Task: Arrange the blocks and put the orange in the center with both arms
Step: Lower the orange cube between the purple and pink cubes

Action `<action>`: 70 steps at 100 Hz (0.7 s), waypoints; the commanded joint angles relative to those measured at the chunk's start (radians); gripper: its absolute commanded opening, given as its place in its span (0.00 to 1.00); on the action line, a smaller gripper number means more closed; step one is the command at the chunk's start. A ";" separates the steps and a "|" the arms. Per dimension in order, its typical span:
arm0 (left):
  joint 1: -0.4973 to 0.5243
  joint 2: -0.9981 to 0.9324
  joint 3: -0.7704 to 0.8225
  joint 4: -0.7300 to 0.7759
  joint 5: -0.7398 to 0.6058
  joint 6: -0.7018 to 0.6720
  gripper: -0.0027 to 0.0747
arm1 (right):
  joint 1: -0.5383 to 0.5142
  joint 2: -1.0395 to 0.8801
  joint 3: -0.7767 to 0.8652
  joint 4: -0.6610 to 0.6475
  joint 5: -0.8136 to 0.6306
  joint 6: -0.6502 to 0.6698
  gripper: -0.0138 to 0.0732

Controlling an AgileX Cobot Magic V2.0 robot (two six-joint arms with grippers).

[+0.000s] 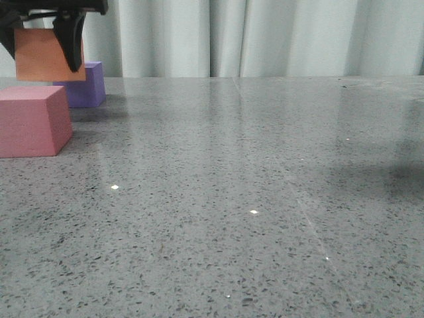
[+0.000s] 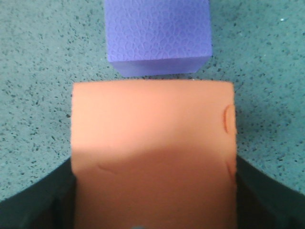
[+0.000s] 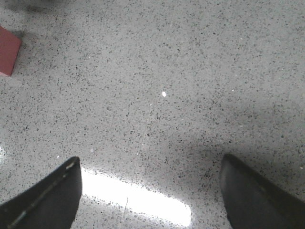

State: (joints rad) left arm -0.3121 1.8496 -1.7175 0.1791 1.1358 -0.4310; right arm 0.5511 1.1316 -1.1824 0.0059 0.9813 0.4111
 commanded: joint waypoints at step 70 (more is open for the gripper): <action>0.002 -0.040 0.104 0.009 -0.191 -0.069 0.23 | -0.001 -0.024 -0.023 -0.006 -0.060 -0.009 0.84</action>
State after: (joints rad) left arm -0.3121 1.8517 -1.5895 0.1791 0.9806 -0.4882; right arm 0.5511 1.1316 -1.1824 0.0059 0.9794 0.4111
